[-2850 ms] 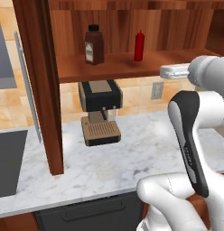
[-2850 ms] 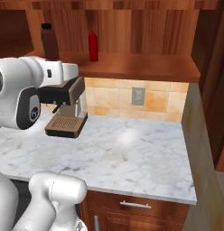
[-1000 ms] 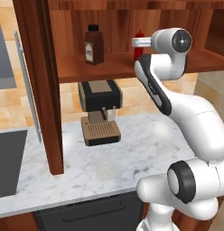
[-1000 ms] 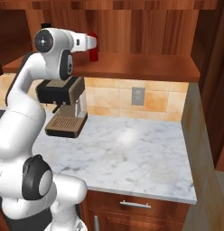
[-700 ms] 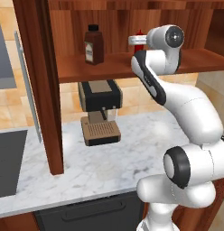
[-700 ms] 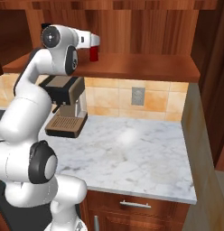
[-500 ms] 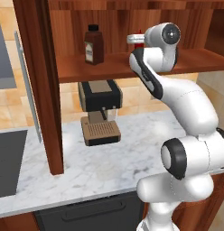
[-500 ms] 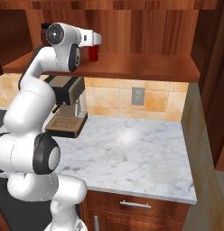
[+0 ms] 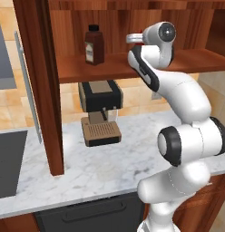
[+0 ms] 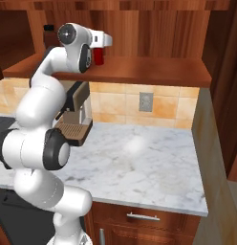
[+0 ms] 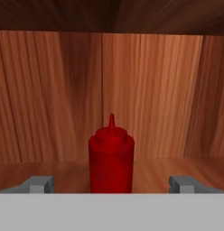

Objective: Collect the paprika, ketchup, and shaker from the cabinet and place them next to the stove.

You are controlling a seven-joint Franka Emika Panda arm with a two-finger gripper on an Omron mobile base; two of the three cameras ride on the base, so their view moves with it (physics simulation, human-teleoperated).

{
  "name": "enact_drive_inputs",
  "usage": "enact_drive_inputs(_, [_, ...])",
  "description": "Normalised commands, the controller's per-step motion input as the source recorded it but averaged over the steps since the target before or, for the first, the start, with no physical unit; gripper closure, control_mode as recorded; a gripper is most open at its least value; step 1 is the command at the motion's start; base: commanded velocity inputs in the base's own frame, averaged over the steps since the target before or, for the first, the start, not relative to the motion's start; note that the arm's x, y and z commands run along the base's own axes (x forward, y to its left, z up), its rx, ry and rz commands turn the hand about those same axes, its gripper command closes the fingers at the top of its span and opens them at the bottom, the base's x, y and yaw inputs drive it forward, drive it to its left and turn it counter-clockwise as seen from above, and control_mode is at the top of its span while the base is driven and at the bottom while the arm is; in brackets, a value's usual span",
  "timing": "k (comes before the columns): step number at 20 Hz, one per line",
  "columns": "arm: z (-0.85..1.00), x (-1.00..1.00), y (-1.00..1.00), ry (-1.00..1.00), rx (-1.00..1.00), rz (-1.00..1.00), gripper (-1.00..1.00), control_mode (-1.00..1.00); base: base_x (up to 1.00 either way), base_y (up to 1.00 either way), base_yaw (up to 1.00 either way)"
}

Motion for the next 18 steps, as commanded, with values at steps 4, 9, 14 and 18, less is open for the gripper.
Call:
enact_drive_inputs(4, [-0.15, 0.34, -0.03, 0.00, 0.00, 0.00, -1.00, -1.00, 0.00, 0.00, 0.00])
enact_drive_inputs(9, [-0.12, 0.25, -0.04, 0.00, 0.00, 0.00, -1.00, -1.00, 0.00, 0.00, 0.00])
enact_drive_inputs(14, [-0.04, 0.16, -0.01, 0.00, 0.00, 0.00, -1.00, -1.00, 0.00, 0.00, 0.00])
enact_drive_inputs(18, [-0.02, 0.14, 0.00, 0.00, 0.00, 0.00, -1.00, -1.00, 0.00, 0.00, 0.00])
